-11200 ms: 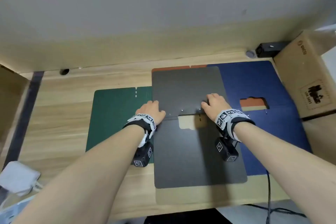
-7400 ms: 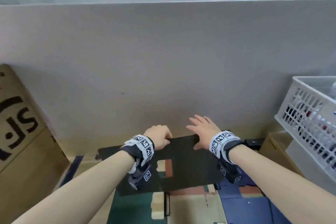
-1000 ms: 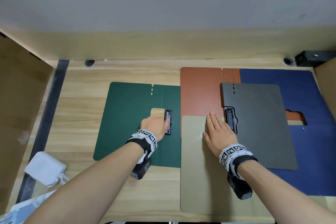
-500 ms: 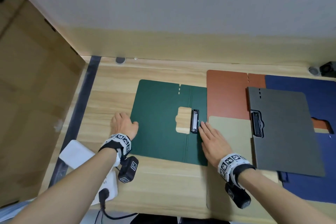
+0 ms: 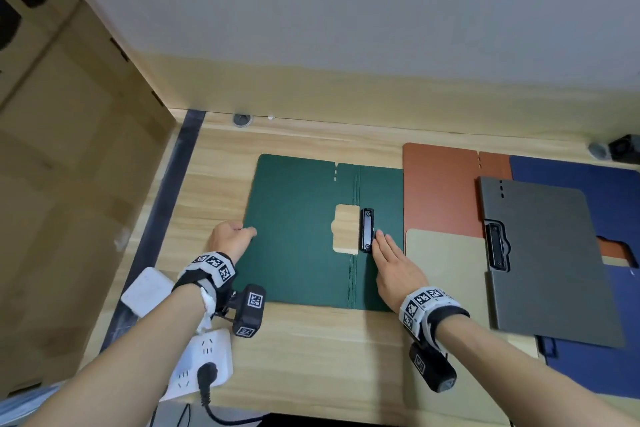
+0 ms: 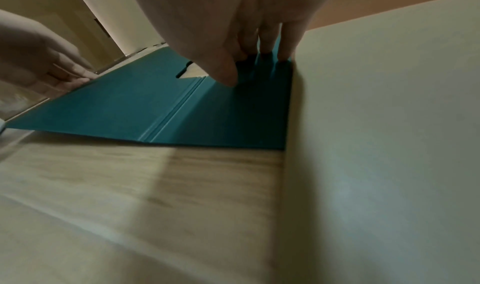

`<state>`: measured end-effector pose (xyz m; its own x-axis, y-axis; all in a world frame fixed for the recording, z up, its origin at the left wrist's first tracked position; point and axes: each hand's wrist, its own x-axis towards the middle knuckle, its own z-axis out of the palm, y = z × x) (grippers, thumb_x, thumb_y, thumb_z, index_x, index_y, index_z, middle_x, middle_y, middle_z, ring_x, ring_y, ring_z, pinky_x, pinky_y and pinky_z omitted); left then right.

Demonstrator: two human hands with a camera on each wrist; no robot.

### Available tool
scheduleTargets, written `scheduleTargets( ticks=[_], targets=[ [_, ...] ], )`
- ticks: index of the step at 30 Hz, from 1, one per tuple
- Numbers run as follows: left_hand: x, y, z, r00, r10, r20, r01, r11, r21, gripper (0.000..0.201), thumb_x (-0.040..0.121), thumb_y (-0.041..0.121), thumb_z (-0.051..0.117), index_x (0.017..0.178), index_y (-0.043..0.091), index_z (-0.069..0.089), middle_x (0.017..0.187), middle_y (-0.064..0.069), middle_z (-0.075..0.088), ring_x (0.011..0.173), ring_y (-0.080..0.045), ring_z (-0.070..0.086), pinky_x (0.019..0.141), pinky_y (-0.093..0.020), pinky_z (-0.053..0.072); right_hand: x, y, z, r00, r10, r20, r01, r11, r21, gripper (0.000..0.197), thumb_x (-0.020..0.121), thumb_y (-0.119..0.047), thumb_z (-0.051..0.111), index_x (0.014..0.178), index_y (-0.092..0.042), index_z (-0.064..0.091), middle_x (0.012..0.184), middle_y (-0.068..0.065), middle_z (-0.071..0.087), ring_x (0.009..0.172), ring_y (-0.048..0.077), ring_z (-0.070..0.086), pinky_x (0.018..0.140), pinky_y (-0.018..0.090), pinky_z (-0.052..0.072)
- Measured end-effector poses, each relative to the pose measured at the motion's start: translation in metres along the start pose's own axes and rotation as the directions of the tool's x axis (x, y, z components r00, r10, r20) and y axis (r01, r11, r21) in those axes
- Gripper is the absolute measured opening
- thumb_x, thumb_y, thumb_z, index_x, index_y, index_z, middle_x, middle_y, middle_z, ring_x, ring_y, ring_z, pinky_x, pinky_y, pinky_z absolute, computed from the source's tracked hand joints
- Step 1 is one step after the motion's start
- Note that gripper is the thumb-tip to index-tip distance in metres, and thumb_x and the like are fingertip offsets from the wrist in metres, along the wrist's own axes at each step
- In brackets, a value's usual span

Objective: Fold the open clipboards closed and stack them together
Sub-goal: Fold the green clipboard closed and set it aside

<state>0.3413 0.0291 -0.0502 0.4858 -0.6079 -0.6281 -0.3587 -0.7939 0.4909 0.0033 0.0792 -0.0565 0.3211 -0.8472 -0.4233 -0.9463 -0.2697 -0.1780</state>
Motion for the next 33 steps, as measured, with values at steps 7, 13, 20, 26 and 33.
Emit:
scheduleTargets(
  ticks=[7,13,20,26,33],
  targets=[
    [-0.022,0.018,-0.053,0.993,0.111,0.048,-0.104,0.987,-0.118,0.043,0.086,-0.002,0.061,0.127,0.002,0.045,0.113,-0.015,0.062,0.093,-0.025,0.059,0.071,-0.030,0.048,0.031,-0.034,-0.021,0.994,0.002,0.110,-0.011,0.997,0.081,0.076,0.091,-0.007,0.038,0.154,-0.010,-0.003,0.162,0.002,-0.014,0.150,0.018,-0.008,0.121,0.032,0.016],
    [-0.040,0.023,-0.099,0.942,0.328,-0.066,-0.331,0.943,-0.044,0.050,0.086,0.001,0.059,0.133,0.016,0.051,0.123,-0.003,0.064,0.107,-0.022,0.064,0.090,-0.037,0.053,0.070,-0.069,-0.034,0.988,-0.028,0.155,0.012,0.995,0.102,0.075,0.091,-0.008,0.037,0.154,-0.011,-0.003,0.162,-0.001,-0.016,0.149,0.015,-0.011,0.119,0.035,0.024],
    [-0.082,0.054,-0.115,0.847,0.531,-0.032,-0.532,0.843,-0.078,0.051,0.088,-0.001,0.060,0.132,0.023,0.053,0.120,0.002,0.061,0.086,-0.010,0.065,0.077,-0.026,0.058,0.098,-0.083,-0.065,0.971,-0.075,0.225,0.008,0.958,0.287,0.058,0.096,-0.027,0.045,0.149,-0.016,0.027,0.160,0.008,0.019,0.146,0.026,0.024,0.117,0.036,0.025],
    [-0.125,0.104,-0.081,0.744,0.660,0.101,-0.662,0.749,-0.020,0.045,0.084,0.024,0.067,0.127,0.031,0.053,0.108,0.012,0.062,0.087,-0.011,0.066,0.082,-0.035,0.057,0.069,-0.036,-0.091,0.988,0.013,0.152,-0.091,0.849,0.521,0.028,0.096,-0.032,0.046,0.115,-0.020,0.062,0.113,0.004,0.069,0.109,0.024,0.063,0.098,0.036,0.047],
    [-0.143,0.152,-0.013,0.643,0.721,0.256,-0.758,0.648,0.078,0.028,0.092,0.038,0.056,0.116,0.026,0.064,0.105,0.012,0.066,0.088,-0.006,0.059,0.083,-0.029,0.049,0.020,0.014,-0.129,0.976,0.204,0.077,-0.173,0.512,0.841,0.042,0.103,-0.028,0.035,0.107,0.002,0.064,0.099,0.020,0.072,0.078,0.026,0.067,0.058,0.012,0.050]
  ],
)
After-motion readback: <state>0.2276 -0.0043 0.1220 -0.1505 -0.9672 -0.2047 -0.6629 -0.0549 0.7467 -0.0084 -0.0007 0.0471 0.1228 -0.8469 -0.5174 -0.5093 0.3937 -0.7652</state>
